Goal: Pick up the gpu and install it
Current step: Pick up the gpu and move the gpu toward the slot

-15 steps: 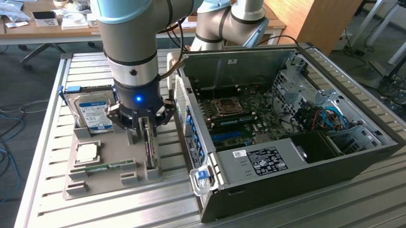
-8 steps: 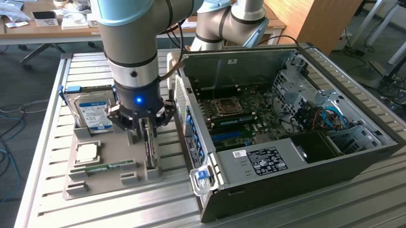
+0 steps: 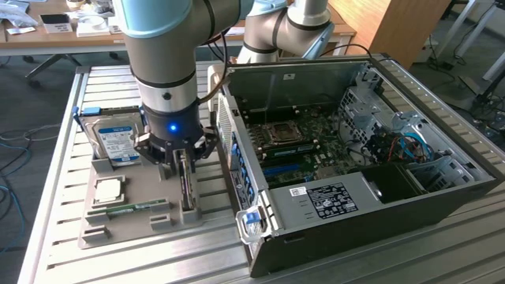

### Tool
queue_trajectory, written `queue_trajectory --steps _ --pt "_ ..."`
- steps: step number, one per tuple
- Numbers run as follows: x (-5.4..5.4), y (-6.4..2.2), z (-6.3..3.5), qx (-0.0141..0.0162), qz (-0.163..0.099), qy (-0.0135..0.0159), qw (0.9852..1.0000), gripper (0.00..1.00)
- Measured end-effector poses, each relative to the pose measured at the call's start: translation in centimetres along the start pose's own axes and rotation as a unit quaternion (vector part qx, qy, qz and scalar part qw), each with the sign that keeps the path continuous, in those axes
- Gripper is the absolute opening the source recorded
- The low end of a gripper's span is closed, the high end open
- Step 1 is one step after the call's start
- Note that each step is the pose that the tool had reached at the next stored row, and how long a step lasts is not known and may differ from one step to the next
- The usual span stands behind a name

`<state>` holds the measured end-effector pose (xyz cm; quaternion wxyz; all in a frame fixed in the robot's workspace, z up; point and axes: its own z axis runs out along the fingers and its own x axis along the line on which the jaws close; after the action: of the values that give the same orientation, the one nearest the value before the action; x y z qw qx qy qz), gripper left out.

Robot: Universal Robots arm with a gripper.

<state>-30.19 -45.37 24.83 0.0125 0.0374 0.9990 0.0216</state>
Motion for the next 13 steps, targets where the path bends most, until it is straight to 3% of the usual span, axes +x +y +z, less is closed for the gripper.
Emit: queue_trajectory --steps 13 --pt "0.05 -0.02 0.44 0.0000 0.000 -0.0001 1.0000 0.42"
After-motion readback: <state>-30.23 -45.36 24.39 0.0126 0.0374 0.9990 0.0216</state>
